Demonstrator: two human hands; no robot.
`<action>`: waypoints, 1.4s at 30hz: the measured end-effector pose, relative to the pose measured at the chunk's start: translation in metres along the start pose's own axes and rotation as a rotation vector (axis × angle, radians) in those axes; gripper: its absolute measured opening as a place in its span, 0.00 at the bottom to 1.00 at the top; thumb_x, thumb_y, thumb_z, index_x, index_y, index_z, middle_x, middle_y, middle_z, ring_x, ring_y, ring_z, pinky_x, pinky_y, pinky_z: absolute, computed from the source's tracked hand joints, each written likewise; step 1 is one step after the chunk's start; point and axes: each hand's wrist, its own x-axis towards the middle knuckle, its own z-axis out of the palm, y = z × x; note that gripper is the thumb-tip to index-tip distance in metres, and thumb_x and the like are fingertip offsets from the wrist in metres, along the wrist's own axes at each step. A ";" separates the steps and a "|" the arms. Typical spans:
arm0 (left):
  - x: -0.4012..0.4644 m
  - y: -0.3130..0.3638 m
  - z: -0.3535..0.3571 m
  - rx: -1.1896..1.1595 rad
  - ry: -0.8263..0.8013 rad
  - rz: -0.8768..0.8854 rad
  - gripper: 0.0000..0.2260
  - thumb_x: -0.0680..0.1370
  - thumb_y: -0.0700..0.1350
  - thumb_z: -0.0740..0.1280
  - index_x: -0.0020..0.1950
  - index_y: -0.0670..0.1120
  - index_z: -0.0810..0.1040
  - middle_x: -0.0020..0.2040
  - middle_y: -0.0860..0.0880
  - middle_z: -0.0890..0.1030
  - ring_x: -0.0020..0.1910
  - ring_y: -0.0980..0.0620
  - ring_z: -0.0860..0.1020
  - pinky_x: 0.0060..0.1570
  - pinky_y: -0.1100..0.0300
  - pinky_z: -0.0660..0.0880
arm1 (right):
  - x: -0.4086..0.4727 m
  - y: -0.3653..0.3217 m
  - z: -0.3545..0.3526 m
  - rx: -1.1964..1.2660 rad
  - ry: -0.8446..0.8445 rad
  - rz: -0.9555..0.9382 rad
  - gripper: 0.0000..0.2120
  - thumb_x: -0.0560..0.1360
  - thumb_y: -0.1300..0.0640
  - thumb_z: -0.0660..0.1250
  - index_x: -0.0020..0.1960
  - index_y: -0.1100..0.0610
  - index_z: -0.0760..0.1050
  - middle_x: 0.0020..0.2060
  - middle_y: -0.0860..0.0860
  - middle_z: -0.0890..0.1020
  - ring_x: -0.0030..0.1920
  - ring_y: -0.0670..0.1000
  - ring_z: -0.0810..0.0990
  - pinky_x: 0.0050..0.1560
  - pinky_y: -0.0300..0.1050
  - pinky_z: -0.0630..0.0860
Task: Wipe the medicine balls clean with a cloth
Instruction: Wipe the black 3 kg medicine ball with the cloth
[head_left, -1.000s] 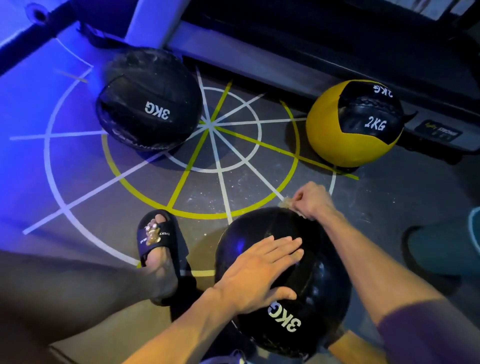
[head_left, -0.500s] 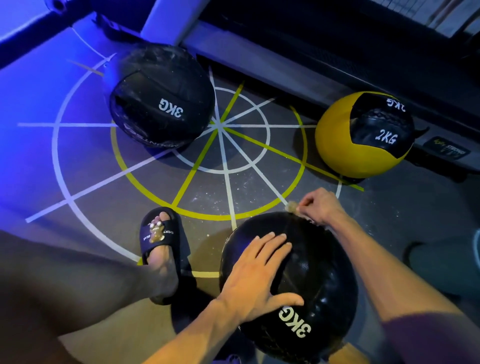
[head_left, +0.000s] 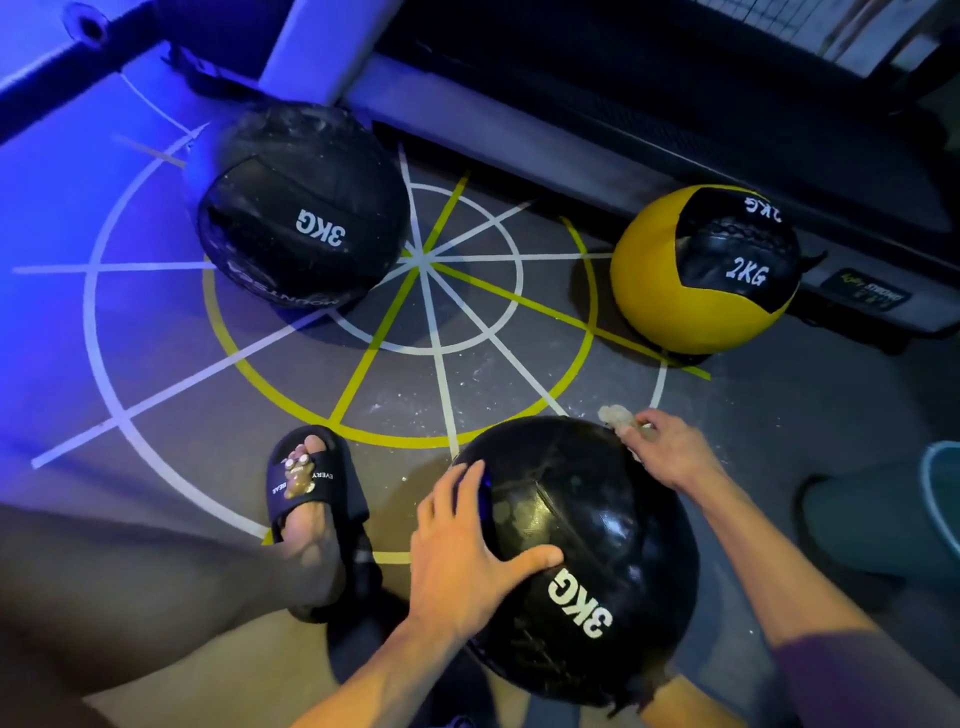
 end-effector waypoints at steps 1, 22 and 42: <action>-0.003 -0.001 0.000 -0.044 -0.004 -0.093 0.60 0.56 0.86 0.63 0.82 0.58 0.54 0.78 0.59 0.56 0.76 0.51 0.60 0.74 0.51 0.65 | 0.000 0.001 0.002 0.017 0.011 0.006 0.18 0.83 0.45 0.62 0.66 0.54 0.75 0.63 0.60 0.80 0.64 0.62 0.77 0.54 0.49 0.72; 0.011 -0.012 -0.031 -0.788 0.008 -0.342 0.49 0.53 0.72 0.82 0.72 0.61 0.75 0.61 0.62 0.83 0.60 0.62 0.81 0.68 0.54 0.75 | -0.041 -0.042 0.020 0.222 0.172 -0.090 0.10 0.83 0.53 0.63 0.63 0.52 0.75 0.56 0.55 0.83 0.60 0.62 0.78 0.55 0.53 0.74; 0.002 0.001 -0.028 0.124 0.116 0.276 0.42 0.63 0.82 0.66 0.71 0.62 0.69 0.73 0.56 0.65 0.74 0.50 0.63 0.73 0.45 0.65 | -0.042 0.017 0.019 0.524 0.303 0.069 0.04 0.78 0.51 0.70 0.50 0.51 0.81 0.37 0.48 0.82 0.38 0.49 0.78 0.38 0.41 0.71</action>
